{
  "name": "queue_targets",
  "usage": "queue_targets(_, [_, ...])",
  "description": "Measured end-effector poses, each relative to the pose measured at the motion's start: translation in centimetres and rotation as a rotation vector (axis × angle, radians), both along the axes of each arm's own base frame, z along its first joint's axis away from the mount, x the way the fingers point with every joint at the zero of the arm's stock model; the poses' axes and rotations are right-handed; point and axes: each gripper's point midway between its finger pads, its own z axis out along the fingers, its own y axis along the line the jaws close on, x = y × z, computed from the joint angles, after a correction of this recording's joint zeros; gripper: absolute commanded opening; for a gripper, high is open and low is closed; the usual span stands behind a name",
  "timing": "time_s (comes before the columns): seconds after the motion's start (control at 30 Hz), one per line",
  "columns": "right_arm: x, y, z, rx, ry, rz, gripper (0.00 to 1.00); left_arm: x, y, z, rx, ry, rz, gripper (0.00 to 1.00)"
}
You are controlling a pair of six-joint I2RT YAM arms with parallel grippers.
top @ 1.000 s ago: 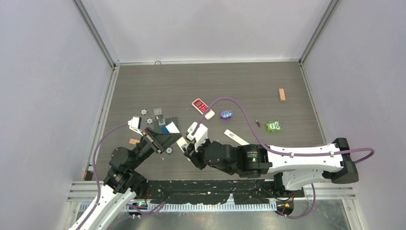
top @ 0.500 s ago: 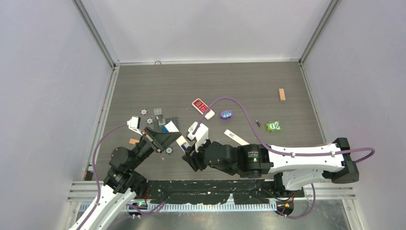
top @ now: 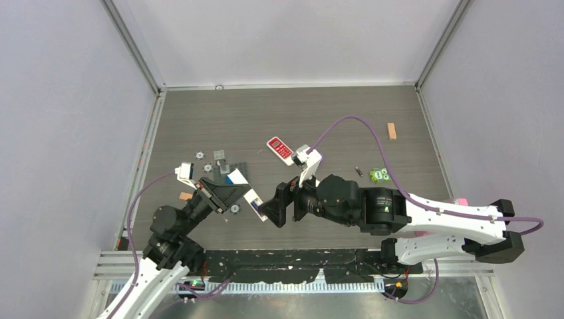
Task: Load the batteries into the remote control
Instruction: Load the battery into the remote control.
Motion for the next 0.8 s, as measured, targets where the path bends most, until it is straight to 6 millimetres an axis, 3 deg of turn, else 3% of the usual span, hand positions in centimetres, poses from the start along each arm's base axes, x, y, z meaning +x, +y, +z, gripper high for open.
queue_targets(0.1, [0.6,0.3,0.0,0.045,0.079,-0.016,0.99,0.0,0.0,-0.1,0.017,-0.015,0.001,0.0])
queue_targets(0.2, [1.1,0.8,0.2,0.095,0.15,-0.027,1.0,-0.1,0.0,-0.2,0.058,-0.026,0.006,0.0])
queue_targets(0.33, [1.8,2.0,0.0,0.139,0.229,-0.055,1.0,-0.6,0.3,1.5,0.091,-0.082,0.01,0.0])
queue_targets(0.43, [2.0,2.6,-1.1,0.147,0.281,-0.072,1.0,-1.0,0.4,2.4,0.094,-0.116,0.009,0.0])
queue_targets(0.67, [2.0,3.5,-4.8,0.138,0.389,-0.084,0.95,-1.0,0.1,2.0,0.115,-0.114,-0.008,0.0])
queue_targets(0.8, [1.9,3.9,-5.0,0.16,0.422,-0.077,0.89,-1.0,0.0,1.9,0.12,-0.115,-0.013,0.0])
